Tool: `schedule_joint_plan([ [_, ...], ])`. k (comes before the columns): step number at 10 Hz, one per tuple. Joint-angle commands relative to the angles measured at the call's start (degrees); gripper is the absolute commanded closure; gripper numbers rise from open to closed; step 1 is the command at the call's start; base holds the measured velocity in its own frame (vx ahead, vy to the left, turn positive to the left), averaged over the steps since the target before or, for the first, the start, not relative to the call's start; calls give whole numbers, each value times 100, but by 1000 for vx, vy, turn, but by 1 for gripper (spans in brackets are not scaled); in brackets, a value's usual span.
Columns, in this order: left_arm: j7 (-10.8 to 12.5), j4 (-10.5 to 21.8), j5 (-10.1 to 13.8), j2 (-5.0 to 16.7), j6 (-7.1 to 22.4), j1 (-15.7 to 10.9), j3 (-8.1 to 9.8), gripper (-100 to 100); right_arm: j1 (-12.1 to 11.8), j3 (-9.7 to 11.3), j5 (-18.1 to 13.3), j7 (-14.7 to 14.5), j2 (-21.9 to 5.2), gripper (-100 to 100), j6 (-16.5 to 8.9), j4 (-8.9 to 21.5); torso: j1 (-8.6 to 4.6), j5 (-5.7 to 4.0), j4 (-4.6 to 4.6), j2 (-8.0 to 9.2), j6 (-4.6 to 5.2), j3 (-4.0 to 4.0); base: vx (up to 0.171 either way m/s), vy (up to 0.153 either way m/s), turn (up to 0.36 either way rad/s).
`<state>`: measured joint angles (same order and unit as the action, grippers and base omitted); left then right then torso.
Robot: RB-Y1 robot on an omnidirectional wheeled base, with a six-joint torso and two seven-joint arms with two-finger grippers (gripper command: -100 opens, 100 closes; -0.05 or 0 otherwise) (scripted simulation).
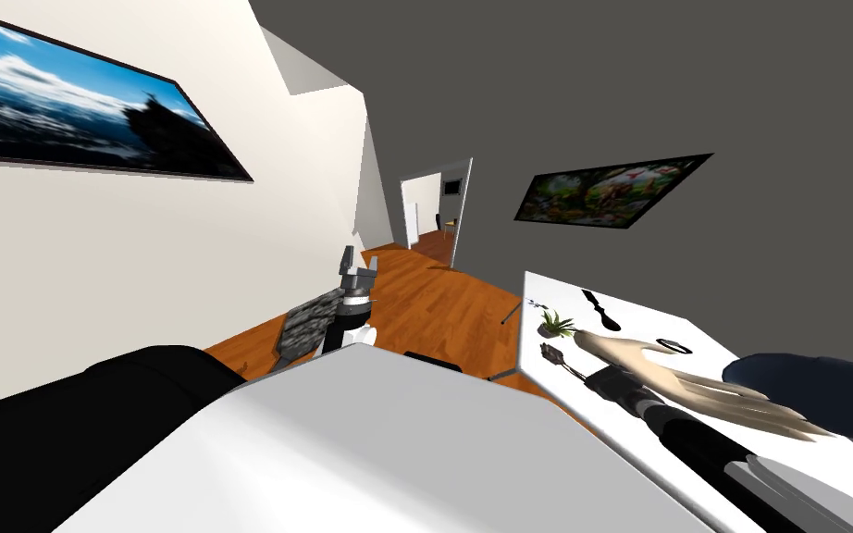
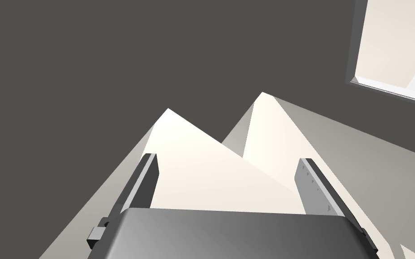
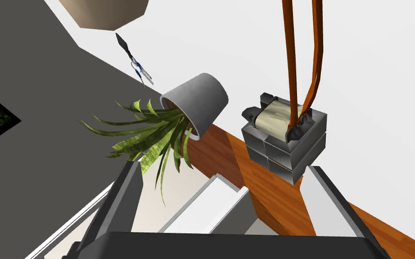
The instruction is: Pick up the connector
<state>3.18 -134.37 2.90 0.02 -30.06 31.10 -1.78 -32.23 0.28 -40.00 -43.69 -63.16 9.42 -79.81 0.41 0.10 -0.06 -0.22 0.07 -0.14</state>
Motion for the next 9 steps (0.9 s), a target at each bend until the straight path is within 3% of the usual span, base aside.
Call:
schedule_joint_plan([
  [1,0,0,0,0,0,0,0,0,28,87,-161,-87,-44,-100,-74,149,0,0,0,0,0,0,71,64,0],
  [6,0,0,0,0,0,0,0,0,-227,316,-840,-539,-215,-100,-323,809,-14,-2,1,4,-1,2,83,57,28],
  [8,0,0,0,0,0,0,1,0,-308,437,-970,-625,-178,-100,-348,938,-22,-5,1,7,-2,4,70,34,18],
  [9,0,0,0,0,0,0,1,0,-244,365,-939,-631,-166,-100,-270,976,-22,-5,3,14,-1,8,22,15,0],
])
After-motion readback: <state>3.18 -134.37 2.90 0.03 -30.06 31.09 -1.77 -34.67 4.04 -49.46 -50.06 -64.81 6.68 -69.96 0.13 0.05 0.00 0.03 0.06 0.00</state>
